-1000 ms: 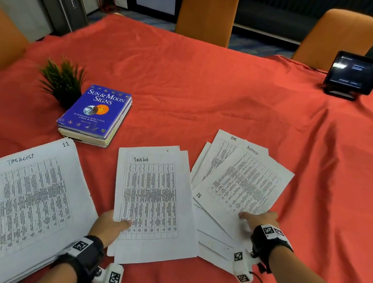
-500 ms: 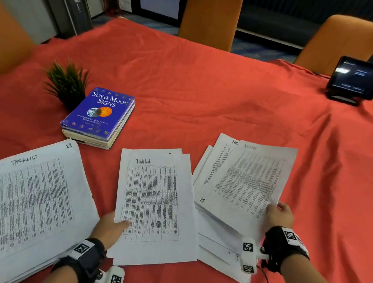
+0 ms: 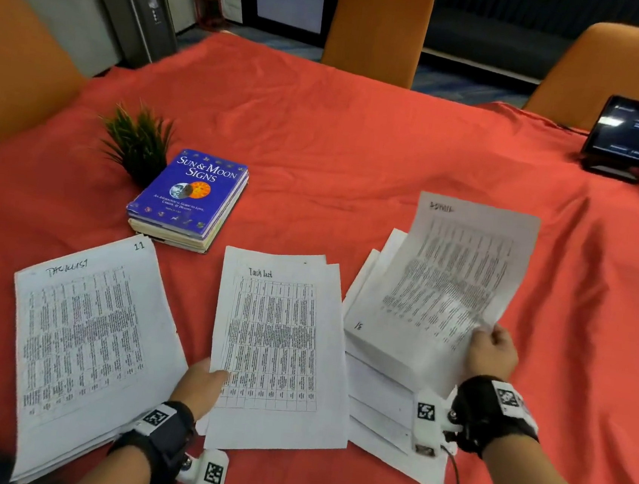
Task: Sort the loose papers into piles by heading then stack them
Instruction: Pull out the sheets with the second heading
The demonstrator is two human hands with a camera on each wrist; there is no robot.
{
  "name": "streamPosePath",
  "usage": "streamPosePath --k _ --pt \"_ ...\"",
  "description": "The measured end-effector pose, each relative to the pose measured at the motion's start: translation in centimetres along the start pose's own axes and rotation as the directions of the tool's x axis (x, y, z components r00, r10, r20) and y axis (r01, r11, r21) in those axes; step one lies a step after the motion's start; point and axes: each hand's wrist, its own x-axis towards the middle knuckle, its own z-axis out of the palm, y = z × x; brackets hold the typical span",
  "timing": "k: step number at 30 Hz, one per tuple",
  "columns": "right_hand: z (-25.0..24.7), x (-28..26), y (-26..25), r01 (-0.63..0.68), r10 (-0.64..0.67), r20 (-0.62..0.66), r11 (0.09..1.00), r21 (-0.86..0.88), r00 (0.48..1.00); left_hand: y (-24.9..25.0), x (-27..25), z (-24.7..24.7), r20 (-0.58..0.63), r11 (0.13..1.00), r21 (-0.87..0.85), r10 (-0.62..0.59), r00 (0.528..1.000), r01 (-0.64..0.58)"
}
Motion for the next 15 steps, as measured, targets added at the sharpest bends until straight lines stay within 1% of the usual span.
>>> streamPosePath --k 2,5,7,8,11,13,15 --pt "-0.2 1.0 -0.3 -0.036 0.034 0.032 0.996 0.081 0.999 0.1 -0.2 0.0 -0.005 1.0 0.008 0.001 1.0 -0.001" --pt "0.7 -0.1 -0.5 -0.072 0.056 0.163 0.993 0.095 0.985 0.2 -0.2 0.0 0.016 1.0 -0.004 -0.006 1.0 0.006" --pt "1.8 -2.2 -0.2 -0.077 0.065 0.266 0.996 0.035 0.962 0.4 -0.2 -0.1 0.028 1.0 -0.009 -0.002 1.0 0.002" --pt "2.3 -3.4 -0.1 -0.061 0.066 0.304 0.998 -0.026 0.95 0.6 -0.3 -0.1 0.038 1.0 -0.019 -0.005 0.999 0.006" --pt "4.0 -6.6 1.2 0.032 0.061 0.405 0.975 -0.219 0.912 1.0 -0.6 -0.3 0.063 0.995 -0.095 -0.009 0.998 0.015" --pt "4.9 -8.8 1.5 0.063 0.107 0.476 0.943 -0.328 0.873 1.3 -0.5 -0.3 0.097 0.981 -0.185 -0.033 0.995 0.051" --pt "5.8 -10.6 1.8 0.088 0.17 0.546 0.906 -0.415 0.82 1.4 -0.5 -0.3 0.131 0.98 -0.192 -0.027 0.991 0.052"
